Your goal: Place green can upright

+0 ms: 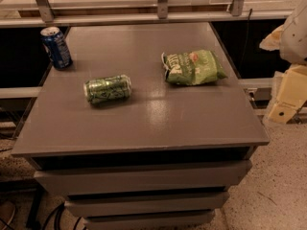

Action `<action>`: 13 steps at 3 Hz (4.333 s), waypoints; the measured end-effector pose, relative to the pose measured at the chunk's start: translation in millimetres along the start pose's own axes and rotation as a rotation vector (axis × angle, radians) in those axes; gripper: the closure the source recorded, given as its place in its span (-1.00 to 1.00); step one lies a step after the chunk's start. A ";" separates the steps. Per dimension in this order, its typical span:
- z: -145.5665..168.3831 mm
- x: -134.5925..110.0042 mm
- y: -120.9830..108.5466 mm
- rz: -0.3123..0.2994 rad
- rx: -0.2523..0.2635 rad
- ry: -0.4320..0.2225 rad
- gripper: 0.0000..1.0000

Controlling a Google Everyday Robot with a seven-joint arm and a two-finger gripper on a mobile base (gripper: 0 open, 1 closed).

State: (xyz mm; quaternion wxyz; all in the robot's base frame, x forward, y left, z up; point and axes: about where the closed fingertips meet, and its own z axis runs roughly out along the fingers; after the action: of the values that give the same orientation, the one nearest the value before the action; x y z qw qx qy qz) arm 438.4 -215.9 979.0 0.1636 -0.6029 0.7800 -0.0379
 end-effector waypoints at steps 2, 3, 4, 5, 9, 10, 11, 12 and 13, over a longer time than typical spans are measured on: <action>-2.9 -12.8 -6.1 -0.039 0.014 -0.015 -1.00; -3.3 -32.9 -14.2 -0.098 0.024 -0.034 -1.00; 0.7 -60.7 -16.2 -0.163 0.022 -0.057 -1.00; 5.4 -100.0 -11.9 -0.227 0.016 -0.088 -1.00; 26.8 -243.7 38.5 -0.338 0.014 -0.034 -1.00; 27.0 -246.6 33.6 -0.315 0.045 -0.049 -1.00; 38.0 -255.2 19.0 -0.296 0.077 -0.075 -1.00; 52.8 -270.3 7.0 -0.314 0.073 -0.108 -1.00; 68.7 -293.6 -2.6 -0.357 0.058 -0.160 -1.00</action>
Offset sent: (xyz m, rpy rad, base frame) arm 0.0179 0.0225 0.0106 -0.0014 -0.0312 0.0908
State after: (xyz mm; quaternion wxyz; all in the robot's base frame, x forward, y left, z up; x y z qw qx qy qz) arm 525.9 72.6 976.3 0.2330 -0.7276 0.6439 -0.0405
